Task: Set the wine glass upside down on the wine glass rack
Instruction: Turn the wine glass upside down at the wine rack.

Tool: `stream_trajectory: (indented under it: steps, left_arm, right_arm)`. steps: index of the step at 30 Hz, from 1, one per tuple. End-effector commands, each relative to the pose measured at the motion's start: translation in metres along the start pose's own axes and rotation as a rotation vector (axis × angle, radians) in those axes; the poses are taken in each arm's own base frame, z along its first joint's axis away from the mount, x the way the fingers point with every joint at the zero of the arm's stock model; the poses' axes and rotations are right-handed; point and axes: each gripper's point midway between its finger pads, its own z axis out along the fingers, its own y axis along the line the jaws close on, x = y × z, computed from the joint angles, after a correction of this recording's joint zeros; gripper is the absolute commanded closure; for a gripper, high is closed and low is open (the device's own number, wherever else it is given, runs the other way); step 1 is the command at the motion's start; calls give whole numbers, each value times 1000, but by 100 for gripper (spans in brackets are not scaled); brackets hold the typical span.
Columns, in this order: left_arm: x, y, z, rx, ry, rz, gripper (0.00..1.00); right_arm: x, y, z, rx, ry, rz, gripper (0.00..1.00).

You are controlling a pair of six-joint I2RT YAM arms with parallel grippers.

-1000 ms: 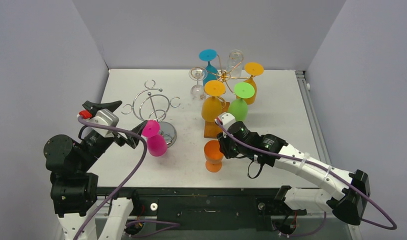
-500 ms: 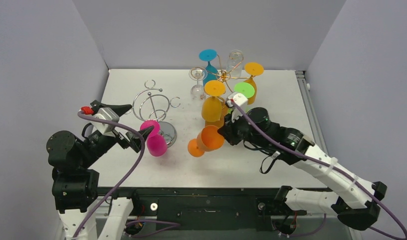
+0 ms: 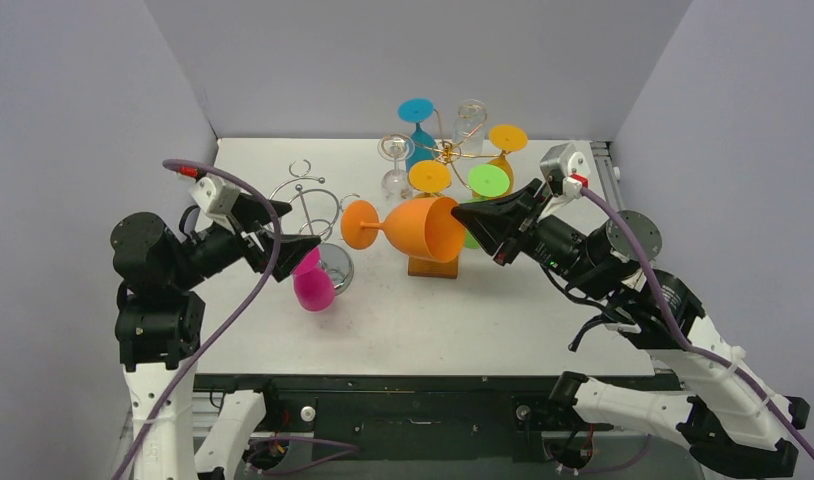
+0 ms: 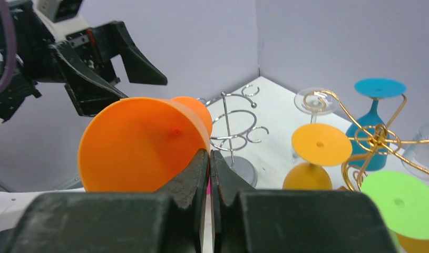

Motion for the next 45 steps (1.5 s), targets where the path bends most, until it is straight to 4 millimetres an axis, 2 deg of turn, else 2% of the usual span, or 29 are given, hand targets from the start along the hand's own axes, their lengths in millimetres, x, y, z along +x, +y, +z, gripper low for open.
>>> stream_trajectory:
  steps: [1,4,11,16,20,22,26,29,31,33,36,40,43,45]
  left_arm:
    - [-28,-21,-1,90,-53,13,15]
    - [-26,-33,-5,141,-51,48,15]
    - [-28,-53,-10,238,-65,27,19]
    - [-29,-41,-1,228,-75,13,21]
    - [-39,-31,7,214,-92,7,28]
    - [-45,-29,10,218,-104,7,40]
    - [-53,-26,15,233,-113,9,76]
    - [-60,-27,13,229,-139,63,95]
    - [-67,-24,12,193,-163,130,99]
    - [-78,-14,12,121,-180,218,100]
    - [-107,9,9,-29,-225,399,100]
    - [-161,45,0,-266,-340,717,100]
    - [-199,76,-11,-472,-417,883,100]
    - [-215,96,-17,-592,-437,1017,100]
  right_arm:
    - [-44,15,2,-74,-186,7,100]
    - [-50,16,1,-81,-237,12,100]
    - [-47,22,18,-118,-251,40,100]
    - [-49,33,28,-166,-267,62,100]
    - [-46,38,31,-176,-263,62,100]
    - [-44,40,33,-179,-261,59,100]
    - [-39,42,34,-175,-258,45,100]
    - [-34,44,36,-176,-249,29,99]
    - [-28,42,38,-162,-229,23,77]
    - [-19,34,39,-122,-204,12,58]
    - [8,17,34,-52,-123,-22,41]
    - [39,-8,18,56,-48,-60,36]
    - [57,-22,6,115,-13,-68,36]
    - [65,-28,0,139,2,-71,35]
